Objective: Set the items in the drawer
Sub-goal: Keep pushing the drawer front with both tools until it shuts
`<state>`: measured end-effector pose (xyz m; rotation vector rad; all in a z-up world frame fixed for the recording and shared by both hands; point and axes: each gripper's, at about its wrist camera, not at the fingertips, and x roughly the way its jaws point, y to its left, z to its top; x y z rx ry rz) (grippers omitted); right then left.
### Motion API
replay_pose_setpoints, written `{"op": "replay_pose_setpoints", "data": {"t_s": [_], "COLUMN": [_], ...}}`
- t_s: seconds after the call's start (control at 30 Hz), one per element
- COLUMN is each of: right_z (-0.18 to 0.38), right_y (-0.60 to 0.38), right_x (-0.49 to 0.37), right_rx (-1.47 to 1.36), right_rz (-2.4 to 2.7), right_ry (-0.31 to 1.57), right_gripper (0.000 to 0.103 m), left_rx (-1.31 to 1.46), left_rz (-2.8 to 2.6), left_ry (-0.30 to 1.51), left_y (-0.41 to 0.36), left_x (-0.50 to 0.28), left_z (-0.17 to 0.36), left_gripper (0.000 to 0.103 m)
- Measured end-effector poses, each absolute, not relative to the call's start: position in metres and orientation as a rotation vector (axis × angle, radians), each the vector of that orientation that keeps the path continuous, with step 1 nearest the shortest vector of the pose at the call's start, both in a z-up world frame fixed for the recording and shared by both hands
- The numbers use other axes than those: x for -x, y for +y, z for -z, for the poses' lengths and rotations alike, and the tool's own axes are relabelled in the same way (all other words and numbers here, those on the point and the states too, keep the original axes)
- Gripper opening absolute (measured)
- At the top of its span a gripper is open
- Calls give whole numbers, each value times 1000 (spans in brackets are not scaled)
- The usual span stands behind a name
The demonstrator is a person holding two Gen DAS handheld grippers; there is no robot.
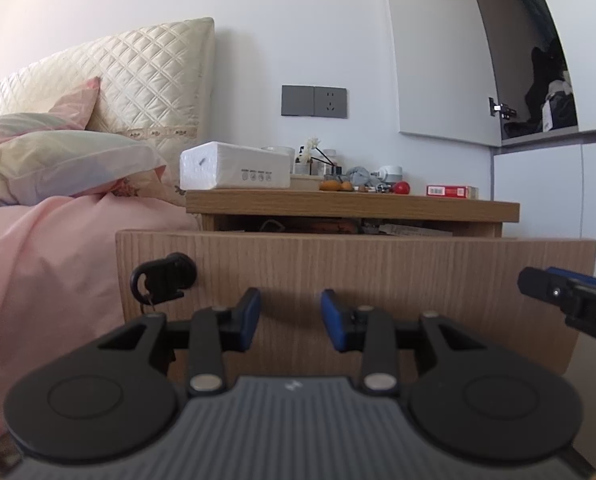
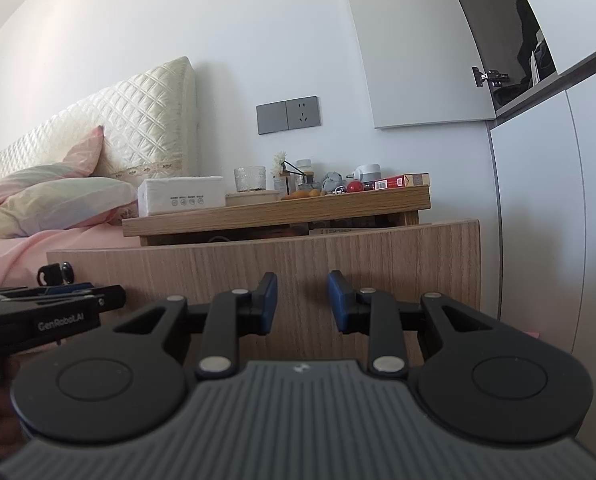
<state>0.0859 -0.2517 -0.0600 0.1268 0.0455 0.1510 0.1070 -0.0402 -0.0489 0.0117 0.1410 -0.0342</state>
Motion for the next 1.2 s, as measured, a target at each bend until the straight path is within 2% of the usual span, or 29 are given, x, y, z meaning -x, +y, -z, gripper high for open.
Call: {"op": "replay_pose_setpoints", "data": {"t_s": [1.2], "right_z": [74], "right_y": [-261], "right_x": [-167], "right_rx": [-177], "right_rz": [-194], "right_ry": [44], "right_gripper": [31], "left_rx": [-41], "left_rz": [57], "left_ry": [128], "left_y": [-41], "left_x": [-194], "left_z": [53], "left_gripper": [41]}}
